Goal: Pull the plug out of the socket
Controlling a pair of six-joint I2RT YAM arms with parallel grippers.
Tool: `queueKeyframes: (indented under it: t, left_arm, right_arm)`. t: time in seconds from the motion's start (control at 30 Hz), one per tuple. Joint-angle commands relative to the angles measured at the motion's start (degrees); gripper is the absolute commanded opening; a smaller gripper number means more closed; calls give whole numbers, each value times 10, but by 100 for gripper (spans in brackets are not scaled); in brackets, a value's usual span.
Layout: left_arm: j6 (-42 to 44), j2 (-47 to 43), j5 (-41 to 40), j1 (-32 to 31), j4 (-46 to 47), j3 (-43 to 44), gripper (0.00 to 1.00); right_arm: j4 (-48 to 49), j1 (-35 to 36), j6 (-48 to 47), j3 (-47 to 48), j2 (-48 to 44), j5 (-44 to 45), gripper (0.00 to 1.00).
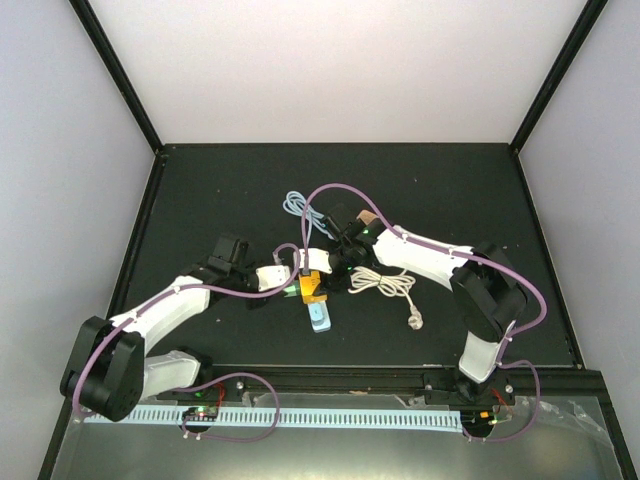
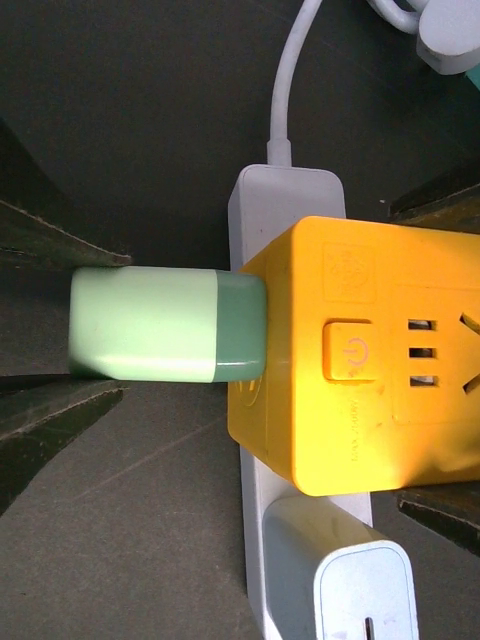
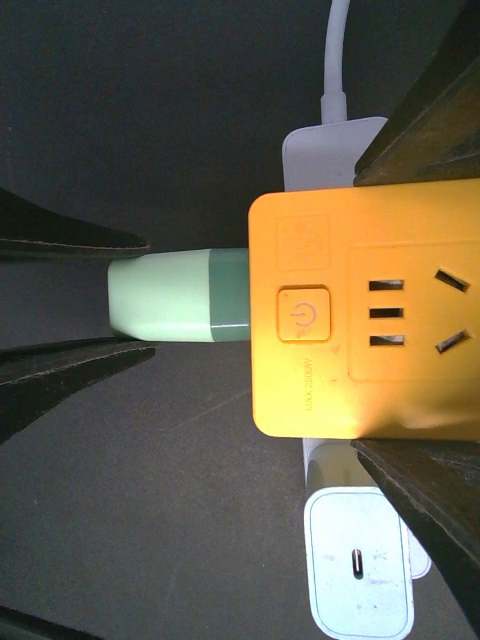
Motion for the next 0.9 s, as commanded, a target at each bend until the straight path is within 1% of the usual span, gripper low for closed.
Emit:
queueKeyframes:
  t: [0.0,0.13,0.37,0.5,0.73,0.87]
  left_arm:
    - [44,-6,-40,2,-80,23,5]
    - [61,4,-80,2,-75,4,4]
    - [66,-15,-82,2,-77,-9,2]
    - [85,-6,-116,5,-77,-24,2]
    - [108,-34,-113,43,-76,-61,2]
    - [120,-39,-89,92,-87,-47,2]
  right_arm:
    - [-22,0,14,-28,39,55,1]
    - [-21,-2,24,-27,43,59,1]
    - [-26,-3,26,-19,52,64,1]
    - [-25,-3,26,-20,52,69,1]
    - [-24,-3,28,-21,53,72,1]
    - [-25,-3,28,-21,52,73,1]
